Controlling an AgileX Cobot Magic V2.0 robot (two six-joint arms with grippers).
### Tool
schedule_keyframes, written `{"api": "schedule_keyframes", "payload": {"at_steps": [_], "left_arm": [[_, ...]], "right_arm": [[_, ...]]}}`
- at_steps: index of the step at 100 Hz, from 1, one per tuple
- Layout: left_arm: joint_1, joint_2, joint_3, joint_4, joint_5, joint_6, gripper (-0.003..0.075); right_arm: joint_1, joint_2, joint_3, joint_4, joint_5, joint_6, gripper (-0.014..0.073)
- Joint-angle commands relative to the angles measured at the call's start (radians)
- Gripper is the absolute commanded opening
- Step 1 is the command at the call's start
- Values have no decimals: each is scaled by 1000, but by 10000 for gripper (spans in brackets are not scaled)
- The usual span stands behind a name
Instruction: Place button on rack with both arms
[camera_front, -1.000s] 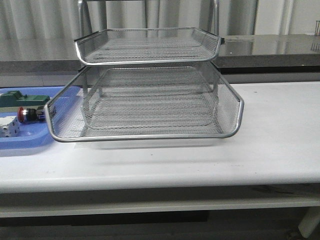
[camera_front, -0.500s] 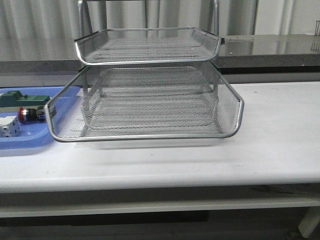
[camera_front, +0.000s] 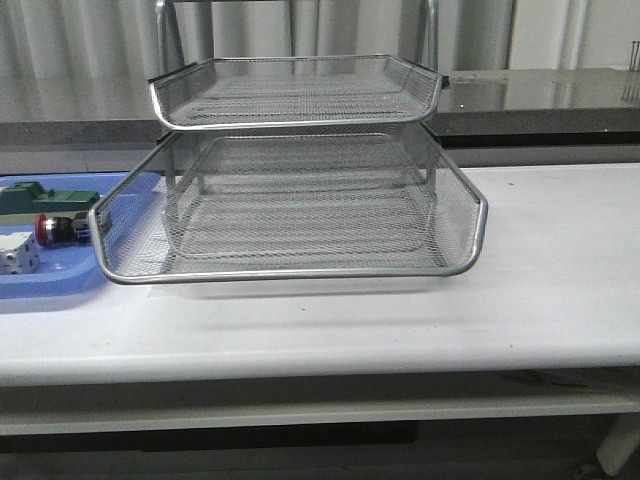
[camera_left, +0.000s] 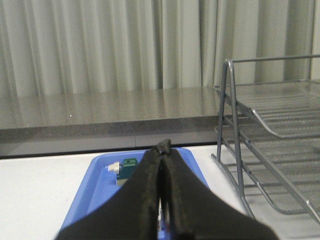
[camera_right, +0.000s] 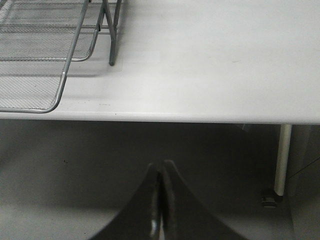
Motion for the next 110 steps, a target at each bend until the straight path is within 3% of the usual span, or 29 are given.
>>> {"api": "schedule_keyframes", "payload": {"at_steps": [1,23,35,62,110], "left_arm": [[-7,-30,38,0,-115,-10,-21],[-7,47,-117,-42,93,-10,-21],[-7,161,-224,-96,125,-10,-21],[-7,562,-558,-70,296,-10,-21],[-7,1297,-1222,-14,753,50,-21]], "right_arm": [[0,4,-32,-17,-57,1,-71],[0,4,-32,-17,-57,1,-71],[0,4,-32,-17,-57,1,-71],[0,4,-32,-17,-57,1,-71],[0,4,-30,-17,-55,1,-71]]}}
